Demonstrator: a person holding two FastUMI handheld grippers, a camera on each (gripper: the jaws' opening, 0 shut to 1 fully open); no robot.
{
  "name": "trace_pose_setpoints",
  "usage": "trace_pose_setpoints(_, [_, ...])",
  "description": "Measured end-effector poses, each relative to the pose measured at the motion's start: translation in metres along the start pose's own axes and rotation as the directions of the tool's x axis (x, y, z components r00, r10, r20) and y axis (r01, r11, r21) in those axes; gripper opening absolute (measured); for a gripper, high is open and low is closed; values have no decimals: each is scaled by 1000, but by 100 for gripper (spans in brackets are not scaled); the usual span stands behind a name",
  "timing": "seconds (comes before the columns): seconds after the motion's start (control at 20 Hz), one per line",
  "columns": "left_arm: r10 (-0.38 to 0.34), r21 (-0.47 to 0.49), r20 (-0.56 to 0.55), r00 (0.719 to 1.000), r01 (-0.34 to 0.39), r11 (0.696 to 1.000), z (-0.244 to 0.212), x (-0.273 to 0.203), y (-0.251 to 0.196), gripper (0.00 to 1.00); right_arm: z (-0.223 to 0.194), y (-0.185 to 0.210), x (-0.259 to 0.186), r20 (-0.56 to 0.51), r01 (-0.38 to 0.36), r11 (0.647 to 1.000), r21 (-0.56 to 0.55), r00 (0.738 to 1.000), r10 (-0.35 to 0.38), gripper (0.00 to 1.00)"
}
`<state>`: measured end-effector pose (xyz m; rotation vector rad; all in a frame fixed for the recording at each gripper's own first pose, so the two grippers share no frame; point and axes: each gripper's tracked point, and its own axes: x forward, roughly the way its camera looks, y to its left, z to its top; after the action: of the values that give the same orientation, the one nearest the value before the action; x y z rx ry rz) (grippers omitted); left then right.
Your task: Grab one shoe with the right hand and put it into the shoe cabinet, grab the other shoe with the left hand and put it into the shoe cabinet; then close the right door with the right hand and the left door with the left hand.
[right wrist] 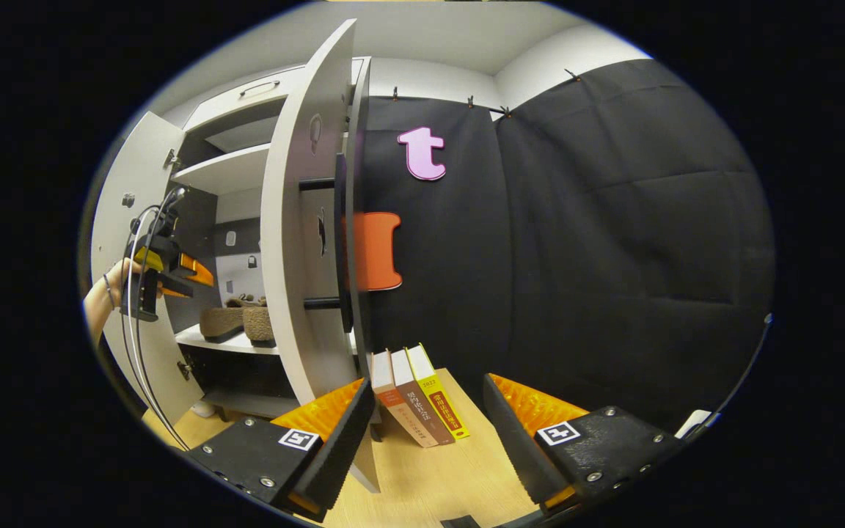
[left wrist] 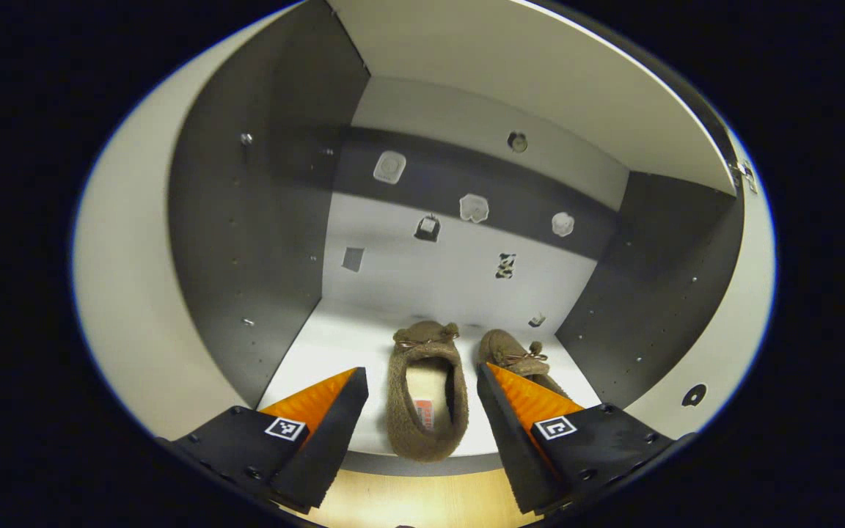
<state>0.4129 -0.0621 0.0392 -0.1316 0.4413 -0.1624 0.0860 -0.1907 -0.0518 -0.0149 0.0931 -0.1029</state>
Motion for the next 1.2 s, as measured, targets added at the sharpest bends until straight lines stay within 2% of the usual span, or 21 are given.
trace_pose_setpoints(0.15, [19,48,130,991,-26,999,19,-63,-8,95,-1,11,2,1,-74,997,-1,997,74,93])
trace_pose_setpoints(0.3, [32,88,231,972,-54,995,25,-129,-12,97,2,14,7,6,-120,993,-7,993,120,93])
trace_pose_setpoints(0.5, [43,139,366,930,-100,985,18,-215,-15,94,5,20,14,8,-166,986,-1,986,166,93])
trace_pose_setpoints(0.7, [68,138,365,929,-126,982,-20,-275,4,96,5,38,10,1,-215,977,4,977,215,92])
trace_pose_setpoints(0.8, [82,150,369,926,-146,978,-32,-298,20,94,4,41,11,5,-204,979,-26,979,204,91])
trace_pose_setpoints(0.85, [98,161,378,921,-169,972,-36,-310,30,99,5,44,11,5,-200,979,-40,980,200,91])
trace_pose_setpoints(0.9, [126,171,381,916,-204,964,-42,-321,44,94,5,47,9,2,-199,979,-51,980,199,91])
trace_pose_setpoints(1.0, [181,180,384,905,-266,947,-51,-340,70,100,6,58,8,-3,-202,977,-69,979,202,91])
trace_pose_setpoints(1.05, [201,175,387,900,-285,942,-54,-347,82,94,7,64,7,-6,-207,976,-72,978,207,91])
trace_pose_setpoints(1.2, [218,136,385,897,-288,948,-59,-363,109,97,4,88,6,-12,-226,972,-69,974,226,91])
